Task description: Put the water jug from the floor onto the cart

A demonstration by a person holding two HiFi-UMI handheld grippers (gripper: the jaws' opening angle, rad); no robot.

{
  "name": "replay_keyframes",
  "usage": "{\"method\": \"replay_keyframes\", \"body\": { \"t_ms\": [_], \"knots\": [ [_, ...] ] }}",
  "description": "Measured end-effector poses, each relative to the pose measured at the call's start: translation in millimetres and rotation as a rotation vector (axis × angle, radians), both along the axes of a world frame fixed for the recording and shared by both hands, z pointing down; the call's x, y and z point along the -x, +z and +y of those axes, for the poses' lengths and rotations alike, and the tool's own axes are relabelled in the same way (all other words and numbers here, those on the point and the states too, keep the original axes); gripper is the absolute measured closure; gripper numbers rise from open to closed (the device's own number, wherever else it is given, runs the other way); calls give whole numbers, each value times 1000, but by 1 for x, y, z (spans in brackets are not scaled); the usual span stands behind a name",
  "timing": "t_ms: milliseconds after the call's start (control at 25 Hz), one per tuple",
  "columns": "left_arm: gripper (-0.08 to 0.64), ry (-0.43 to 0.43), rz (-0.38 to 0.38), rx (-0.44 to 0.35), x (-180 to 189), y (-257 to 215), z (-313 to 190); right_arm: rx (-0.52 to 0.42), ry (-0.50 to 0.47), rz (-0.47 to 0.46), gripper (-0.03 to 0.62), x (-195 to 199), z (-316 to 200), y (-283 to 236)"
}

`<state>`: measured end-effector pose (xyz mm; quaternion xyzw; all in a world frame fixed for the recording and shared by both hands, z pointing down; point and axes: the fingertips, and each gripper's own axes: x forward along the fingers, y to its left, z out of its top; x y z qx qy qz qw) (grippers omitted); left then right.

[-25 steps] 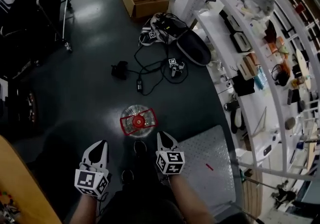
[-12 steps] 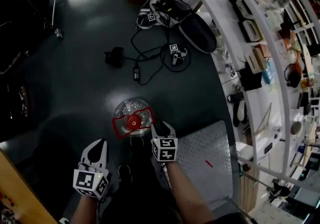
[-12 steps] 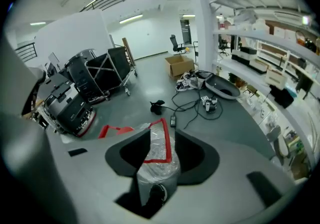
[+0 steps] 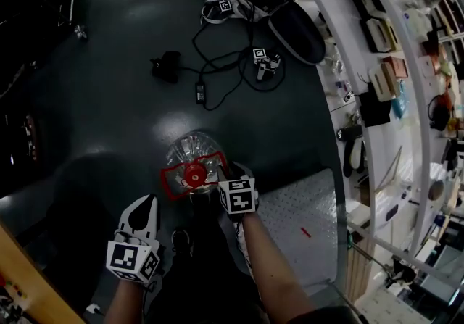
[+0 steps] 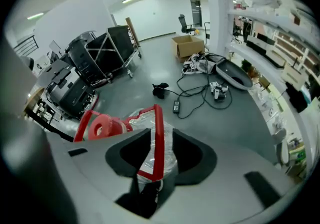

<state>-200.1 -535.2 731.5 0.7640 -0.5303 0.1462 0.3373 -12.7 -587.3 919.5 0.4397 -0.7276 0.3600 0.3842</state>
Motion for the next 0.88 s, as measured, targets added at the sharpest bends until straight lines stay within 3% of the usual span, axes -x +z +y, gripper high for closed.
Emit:
{"method": "replay_keyframes", "body": {
  "t_ms": [200, 280, 360, 680, 880],
  "knots": [
    [555, -3, 6, 18, 5, 6, -1, 32, -12, 17, 468, 9, -1, 11],
    [555, -13, 7, 22, 8, 6, -1, 27, -21, 70, 537, 7, -2, 13],
    [555, -27, 8, 21, 10, 4, 0, 20, -34, 109, 560, 5, -3, 13],
    [555, -46, 8, 19, 21, -4, 11, 15, -83, 117, 560, 15, 4, -3],
    [555, -51, 12, -3, 29, -18, 17, 23, -51, 97, 557, 22, 17, -12]
  ]
}}
